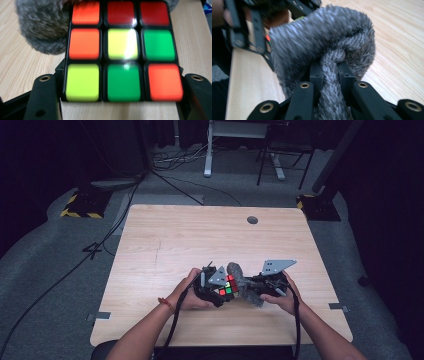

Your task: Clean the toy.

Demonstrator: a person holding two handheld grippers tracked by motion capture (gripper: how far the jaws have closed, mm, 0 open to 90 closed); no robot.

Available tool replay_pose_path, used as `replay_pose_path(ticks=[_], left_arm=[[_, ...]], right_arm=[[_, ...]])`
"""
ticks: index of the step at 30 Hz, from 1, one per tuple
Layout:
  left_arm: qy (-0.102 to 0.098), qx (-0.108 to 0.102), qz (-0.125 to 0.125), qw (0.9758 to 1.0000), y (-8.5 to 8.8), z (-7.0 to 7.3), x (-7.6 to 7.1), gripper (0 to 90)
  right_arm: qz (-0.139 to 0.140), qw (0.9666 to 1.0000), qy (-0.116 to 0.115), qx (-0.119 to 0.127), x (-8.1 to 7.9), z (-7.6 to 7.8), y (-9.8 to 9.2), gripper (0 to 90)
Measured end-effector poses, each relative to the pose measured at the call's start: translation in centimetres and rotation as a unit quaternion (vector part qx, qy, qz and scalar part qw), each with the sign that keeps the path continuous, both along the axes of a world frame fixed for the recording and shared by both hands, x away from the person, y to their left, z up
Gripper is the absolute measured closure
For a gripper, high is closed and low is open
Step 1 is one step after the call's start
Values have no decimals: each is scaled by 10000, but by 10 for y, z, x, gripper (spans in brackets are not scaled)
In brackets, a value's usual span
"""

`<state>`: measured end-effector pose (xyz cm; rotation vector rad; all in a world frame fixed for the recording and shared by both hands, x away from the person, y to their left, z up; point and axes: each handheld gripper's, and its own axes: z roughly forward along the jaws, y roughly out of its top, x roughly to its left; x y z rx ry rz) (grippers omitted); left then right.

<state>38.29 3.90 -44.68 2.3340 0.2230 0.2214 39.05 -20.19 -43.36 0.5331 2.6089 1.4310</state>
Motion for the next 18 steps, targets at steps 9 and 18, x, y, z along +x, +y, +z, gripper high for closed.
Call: replay_pose_path(ticks=[9, 18], left_arm=[[-94, 262, -90, 9996, -11, -6, -1, 330], [-212, 207, 1, 9996, -7, -2, -2, 334]], right_arm=[[287, 9991, -247, 188, -12, 13, 9, 787], [89, 9992, -354, -191, -9, 12, 10, 787]])
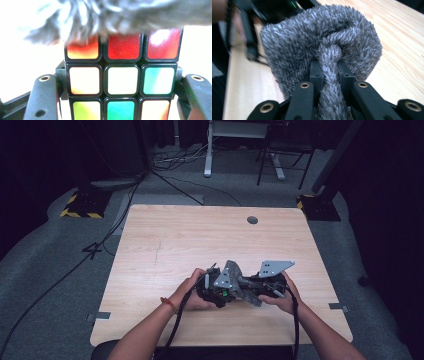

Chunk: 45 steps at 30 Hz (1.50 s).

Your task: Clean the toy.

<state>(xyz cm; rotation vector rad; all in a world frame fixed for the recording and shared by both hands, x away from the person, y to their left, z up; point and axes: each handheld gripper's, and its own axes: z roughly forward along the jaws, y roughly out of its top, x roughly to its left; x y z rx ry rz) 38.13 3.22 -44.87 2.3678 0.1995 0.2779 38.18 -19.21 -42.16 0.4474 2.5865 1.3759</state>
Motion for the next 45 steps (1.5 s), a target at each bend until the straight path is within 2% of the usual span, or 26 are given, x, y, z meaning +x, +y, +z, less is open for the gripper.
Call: replay_pose_path(ticks=[5, 6, 12, 15, 16, 17, 18, 22, 23, 25, 30, 32, 33, 34, 35, 37, 38, 40, 42, 44, 45], left_arm=[[-69, -112, 57, 9999, 7, 5, 0, 334], [-63, -138, 74, 9999, 8, 6, 0, 334], [-146, -401, 116, 9990, 14, 10, 2, 334], [-123, -479, 79, 9987, 15, 10, 1, 334], [-129, -500, 71, 9986, 14, 10, 0, 334], [-140, -511, 63, 9986, 14, 10, 0, 334], [-143, -527, 32, 9985, 13, 10, 0, 334], [-187, -434, -20, 9989, 11, 8, -1, 330], [-181, -445, -14, 9988, 11, 8, -1, 330], [-203, -466, -3, 9987, 11, 9, -1, 330], [-231, -450, 4, 9987, 11, 8, -1, 330], [-261, -442, 55, 9987, 11, 8, 0, 331], [-256, -464, 65, 9986, 12, 9, 1, 331], [-229, -522, 76, 9983, 13, 9, 1, 332], [-164, -588, 73, 9981, 13, 10, 2, 333], [-155, -494, 77, 9986, 13, 11, 2, 333], [-185, -433, 94, 9988, 12, 11, 1, 333], [-126, -445, 56, 9989, 12, 11, 0, 334], [-121, -333, 63, 9994, 11, 10, 0, 334], [-8, -312, 49, 9995, 8, 7, 1, 334], [-24, -257, 45, 9997, 6, 5, 1, 334]], right_arm=[[-209, 9993, 54, -299, 7, -9, -5, 787], [-263, 9989, 200, -322, 11, -13, -8, 787], [-298, 9977, 433, -418, 19, -23, -13, 786], [-189, 9975, 634, -238, 22, -25, -16, 785], [-36, 9973, 731, -69, 21, -25, -16, 784], [-36, 9973, 731, -69, 21, -25, -16, 784], [115, 9965, 821, 70, 21, -25, -16, 784], [314, 9957, 851, 182, 19, -26, -15, 785], [383, 9941, 948, 365, 20, -26, -18, 786], [384, 9940, 938, 422, 20, -25, -19, 786], [346, 9955, 759, 455, 17, -20, -18, 786], [315, 9972, 565, 388, 13, -16, -17, 785], [233, 9984, 428, 279, 11, -14, -15, 786], [151, 9994, 242, 172, 8, -10, -14, 786], [113, 9997, 165, 147, 6, -8, -13, 786], [31, 9999, 18, 108, 3, -2, -13, 787], [-78, 9999, -129, 83, 2, 3, -15, 787], [-120, 9998, -158, 89, 2, 5, -16, 787], [-98, 9996, -164, 225, 1, 7, -18, 787], [20, 9996, -224, 177, -2, 8, -13, 787], [67, 9994, -310, 117, -5, 10, -10, 787]])
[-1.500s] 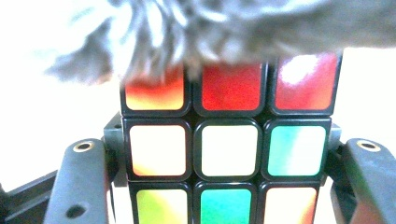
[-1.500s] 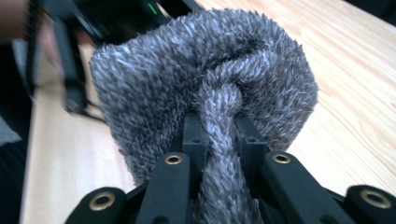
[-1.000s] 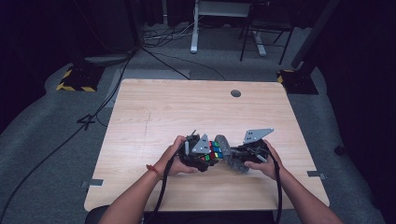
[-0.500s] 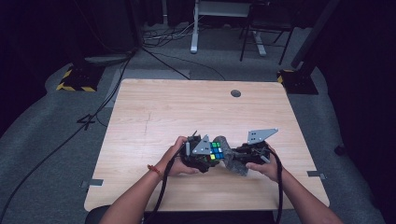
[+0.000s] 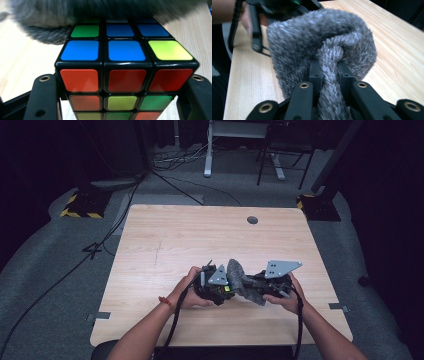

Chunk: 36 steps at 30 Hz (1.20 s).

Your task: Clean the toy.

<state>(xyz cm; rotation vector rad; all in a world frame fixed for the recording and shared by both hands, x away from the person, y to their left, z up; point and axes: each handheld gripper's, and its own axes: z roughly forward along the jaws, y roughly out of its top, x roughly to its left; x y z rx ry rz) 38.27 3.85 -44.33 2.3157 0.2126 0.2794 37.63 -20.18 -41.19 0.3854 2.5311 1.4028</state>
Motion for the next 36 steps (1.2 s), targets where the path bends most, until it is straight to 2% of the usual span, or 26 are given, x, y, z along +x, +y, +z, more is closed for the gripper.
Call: replay_pose_path(ticks=[2, 7, 8, 10, 13, 14, 15, 16, 18, 20, 21, 24, 25, 27, 28, 30, 36], left_arm=[[-30, 42, 2, 10000, -2, -2, 0, 333], [-75, 218, 17, 9997, -9, -5, -2, 333], [-89, 265, -9, 9996, -11, -5, -3, 333], [-104, 308, -18, 9995, -13, -7, -4, 334], [-55, 308, -29, 9995, -10, -7, -3, 334], [-75, 289, -32, 9995, -9, -6, -3, 334], [-47, 266, -34, 9996, -8, -5, -3, 334], [-32, 215, -51, 9997, -6, -4, -3, 334], [-48, 123, -50, 9999, -4, -1, -3, 334], [-79, -19, -45, 10000, 0, 3, -4, 335], [-54, -144, -15, 9999, 3, 6, -4, 335], [-78, -194, -30, 9998, 5, 7, -4, 334], [-78, -199, -15, 9998, 5, 7, -4, 334], [-108, -157, 2, 9998, 4, 5, -4, 334], [-72, -183, -12, 9998, 4, 4, -4, 333], [-70, -145, -49, 9999, 4, 3, -4, 332], [-72, -214, -105, 9997, 5, 4, -3, 328]], right_arm=[[144, 9998, -97, -87, -5, 3, 9, 786], [232, 9996, -148, -93, -6, 4, 16, 782], [257, 9991, -267, -194, -8, 5, 21, 782], [245, 9989, -307, -272, -9, 5, 23, 782], [44, 9983, -345, -458, -5, 2, 24, 783], [-210, 9975, -333, -584, 2, -2, 19, 785], [-210, 9975, -333, -584, 2, -2, 19, 785], [-372, 9978, -128, -538, 10, -6, 12, 785], [-438, 9976, -67, -530, 13, -8, 8, 786], [-524, 9967, -1, -622, 15, -13, 1, 786], [-467, 9973, 161, -538, 17, -16, -4, 786], [-416, 9975, 259, -508, 17, -20, -5, 786], [-274, 9983, 402, -311, 17, -20, -6, 785], [-188, 9987, 431, -217, 17, -20, -5, 786], [-62, 9987, 492, -85, 14, -19, -2, 786], [-28, 9991, 419, -49, 11, -19, 0, 786], [46, 9986, 438, 288, 7, -12, -3, 786]])
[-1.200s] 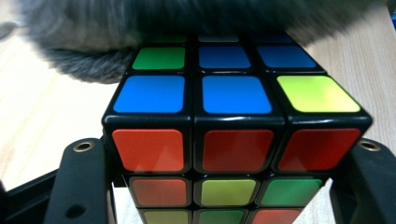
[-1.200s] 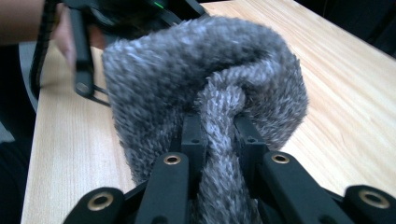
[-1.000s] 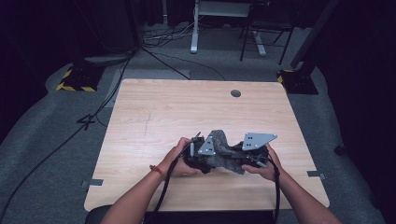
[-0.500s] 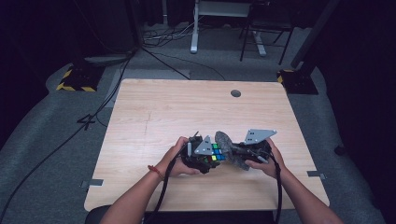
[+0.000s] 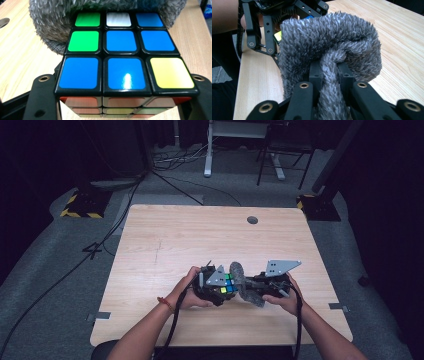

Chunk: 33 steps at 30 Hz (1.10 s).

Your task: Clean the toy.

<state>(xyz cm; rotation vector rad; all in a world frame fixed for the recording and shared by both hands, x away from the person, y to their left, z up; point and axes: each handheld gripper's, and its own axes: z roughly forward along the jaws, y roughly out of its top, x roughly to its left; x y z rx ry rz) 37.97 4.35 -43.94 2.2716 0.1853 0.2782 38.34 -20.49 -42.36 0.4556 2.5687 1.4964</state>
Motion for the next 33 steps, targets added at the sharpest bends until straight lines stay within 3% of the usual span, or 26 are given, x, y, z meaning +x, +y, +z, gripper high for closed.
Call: replay_pose_path(ticks=[2, 6, 9, 13, 15, 21, 24, 33], left_arm=[[-2, -12, 3, 10000, 0, 0, 0, 328], [32, 191, 97, 9998, -4, -4, 1, 328], [-49, 235, 57, 9997, -7, -6, -1, 329], [-30, 49, 129, 9999, -3, -3, 1, 332], [-60, -37, 118, 9999, -1, -1, 1, 333], [-70, -235, 65, 9997, 1, 2, 0, 333], [-24, -154, 61, 9999, -1, 0, 0, 331], [33, -175, 49, 9998, 1, 0, 2, 316]], right_arm=[[0, 10000, -17, 12, -1, 1, 0, 787], [73, 9997, -40, 211, -3, 7, -2, 787], [150, 9998, -54, 117, -6, 7, 3, 787], [-21, 9999, -97, 75, -2, 6, -1, 787], [-120, 9999, 13, 70, 3, 4, -5, 788], [-206, 9992, 182, -300, 9, -7, -3, 788], [-80, 9992, 280, -264, 8, -10, 2, 788], [12, 9999, 77, -74, 0, -5, 1, 790]])
